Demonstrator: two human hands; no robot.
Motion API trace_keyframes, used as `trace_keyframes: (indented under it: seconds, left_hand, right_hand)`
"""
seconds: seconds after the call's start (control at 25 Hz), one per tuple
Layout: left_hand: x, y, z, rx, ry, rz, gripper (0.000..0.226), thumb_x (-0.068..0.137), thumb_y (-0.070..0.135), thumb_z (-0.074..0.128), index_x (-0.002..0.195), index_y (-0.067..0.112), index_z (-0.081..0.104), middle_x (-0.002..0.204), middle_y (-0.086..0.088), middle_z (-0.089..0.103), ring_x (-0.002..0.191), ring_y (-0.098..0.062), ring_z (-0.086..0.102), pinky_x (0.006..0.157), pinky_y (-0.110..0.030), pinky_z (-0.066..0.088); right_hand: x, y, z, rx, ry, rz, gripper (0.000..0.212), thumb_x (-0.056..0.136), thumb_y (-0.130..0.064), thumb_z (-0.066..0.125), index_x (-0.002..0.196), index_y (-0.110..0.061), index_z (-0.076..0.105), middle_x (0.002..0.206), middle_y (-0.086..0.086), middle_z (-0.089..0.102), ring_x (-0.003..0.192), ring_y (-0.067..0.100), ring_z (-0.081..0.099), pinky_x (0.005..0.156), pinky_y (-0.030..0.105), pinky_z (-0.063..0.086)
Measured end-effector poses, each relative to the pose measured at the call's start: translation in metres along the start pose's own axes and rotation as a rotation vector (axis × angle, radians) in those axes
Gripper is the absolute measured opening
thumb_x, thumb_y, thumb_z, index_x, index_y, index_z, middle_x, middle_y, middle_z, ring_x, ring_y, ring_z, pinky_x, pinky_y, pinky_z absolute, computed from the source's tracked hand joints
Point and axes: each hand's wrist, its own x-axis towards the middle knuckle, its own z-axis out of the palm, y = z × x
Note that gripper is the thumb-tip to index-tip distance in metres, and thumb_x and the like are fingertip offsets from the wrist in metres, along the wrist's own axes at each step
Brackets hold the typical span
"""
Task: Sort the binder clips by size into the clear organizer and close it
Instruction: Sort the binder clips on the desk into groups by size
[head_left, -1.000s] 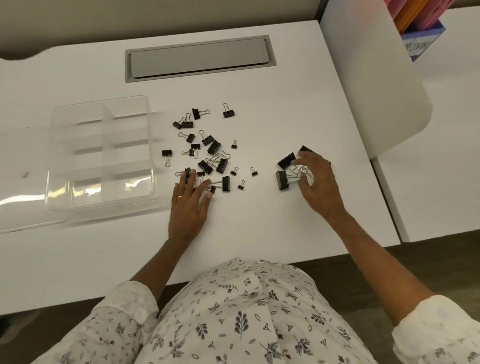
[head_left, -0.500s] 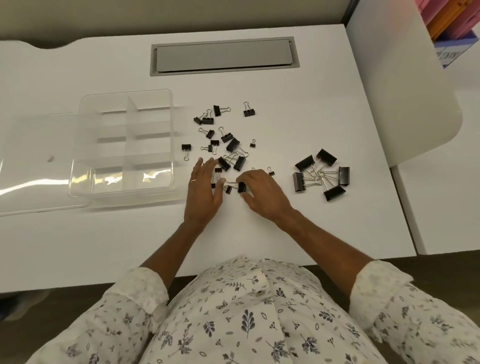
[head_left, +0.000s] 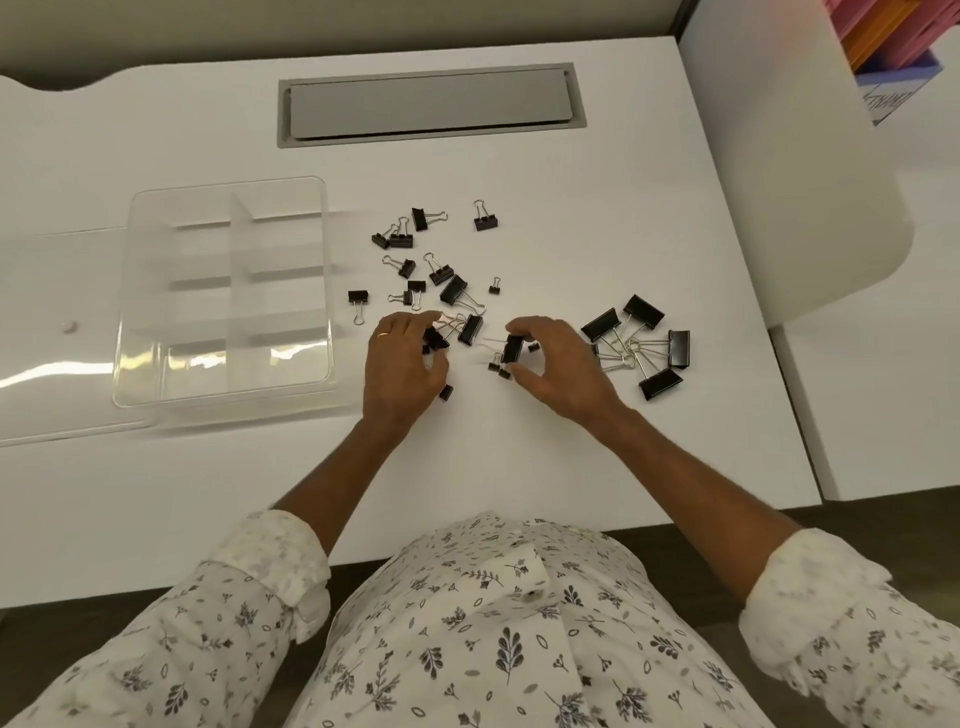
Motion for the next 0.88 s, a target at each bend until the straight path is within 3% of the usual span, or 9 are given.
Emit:
trace_keyframes:
  seconds: [0.12, 0.2, 0.32, 0.52, 0.6, 0.76, 0.88]
  left_hand:
    - [0.000, 0.007, -0.004, -0.123, -0.016, -0.019, 0.044, 0.087, 0.019, 0.068, 0.130, 0.025, 0.058, 0.108, 0.008, 0.066, 0.108, -0.015, 0.054, 0.100, -0.038, 0.045]
    - [0.002, 0.010, -0.003, -0.122, -0.066, -0.025, 0.050, 0.088, 0.025, 0.071, 0.135, 0.024, 0.054, 0.120, 0.005, 0.063, 0.112, -0.015, 0.053, 0.101, -0.035, 0.042]
    - [0.007, 0.007, 0.001, -0.042, -0.128, -0.055, 0.058, 0.087, 0.033, 0.075, 0.139, 0.021, 0.052, 0.132, 0.001, 0.060, 0.122, -0.021, 0.051, 0.103, -0.042, 0.041]
    - [0.013, 0.008, -0.006, -0.114, -0.201, -0.099, 0.053, 0.089, 0.024, 0.077, 0.137, 0.021, 0.056, 0.135, -0.001, 0.061, 0.126, -0.023, 0.053, 0.108, -0.041, 0.044]
    - [0.015, 0.012, -0.013, -0.146, -0.170, -0.128, 0.051, 0.088, 0.025, 0.078, 0.135, 0.025, 0.057, 0.133, 0.003, 0.061, 0.122, -0.019, 0.057, 0.104, -0.042, 0.050]
    - [0.032, 0.042, -0.018, -0.284, -0.056, -0.123, 0.052, 0.088, 0.029, 0.079, 0.134, 0.027, 0.058, 0.130, 0.010, 0.062, 0.118, -0.006, 0.060, 0.099, -0.030, 0.054]
    - [0.065, 0.083, 0.000, -0.328, -0.064, -0.056, 0.055, 0.086, 0.027, 0.080, 0.136, 0.024, 0.056, 0.127, 0.010, 0.062, 0.115, -0.005, 0.062, 0.101, -0.034, 0.052]
  right_hand:
    - [0.013, 0.018, -0.018, 0.007, 0.067, 0.071, 0.047, 0.086, -0.026, 0.075, 0.130, -0.018, 0.058, 0.124, -0.005, 0.064, 0.107, 0.013, 0.057, 0.099, 0.034, 0.046]
    - [0.021, 0.027, -0.030, 0.011, 0.092, 0.104, 0.048, 0.085, -0.027, 0.076, 0.129, -0.018, 0.059, 0.124, -0.006, 0.064, 0.106, 0.011, 0.057, 0.098, 0.033, 0.046]
    - [0.031, 0.038, -0.044, 0.029, 0.112, 0.117, 0.048, 0.085, -0.024, 0.076, 0.129, -0.017, 0.059, 0.125, -0.007, 0.064, 0.107, 0.010, 0.058, 0.099, 0.035, 0.048]
    - [0.048, 0.059, -0.065, 0.072, 0.115, 0.132, 0.047, 0.083, -0.019, 0.076, 0.127, -0.016, 0.059, 0.122, -0.007, 0.066, 0.104, 0.010, 0.061, 0.099, 0.038, 0.050]
    - [0.055, 0.069, -0.072, 0.087, 0.100, 0.139, 0.047, 0.083, -0.019, 0.076, 0.127, -0.017, 0.059, 0.122, -0.009, 0.065, 0.105, 0.009, 0.061, 0.099, 0.038, 0.050]
    - [0.071, 0.085, -0.085, 0.099, 0.082, 0.144, 0.048, 0.082, -0.019, 0.076, 0.126, -0.018, 0.058, 0.122, -0.009, 0.065, 0.105, 0.009, 0.061, 0.098, 0.039, 0.051]
    - [0.083, 0.098, -0.096, 0.101, 0.097, 0.168, 0.050, 0.081, -0.020, 0.077, 0.126, -0.018, 0.057, 0.121, -0.009, 0.065, 0.104, 0.008, 0.062, 0.097, 0.039, 0.052]
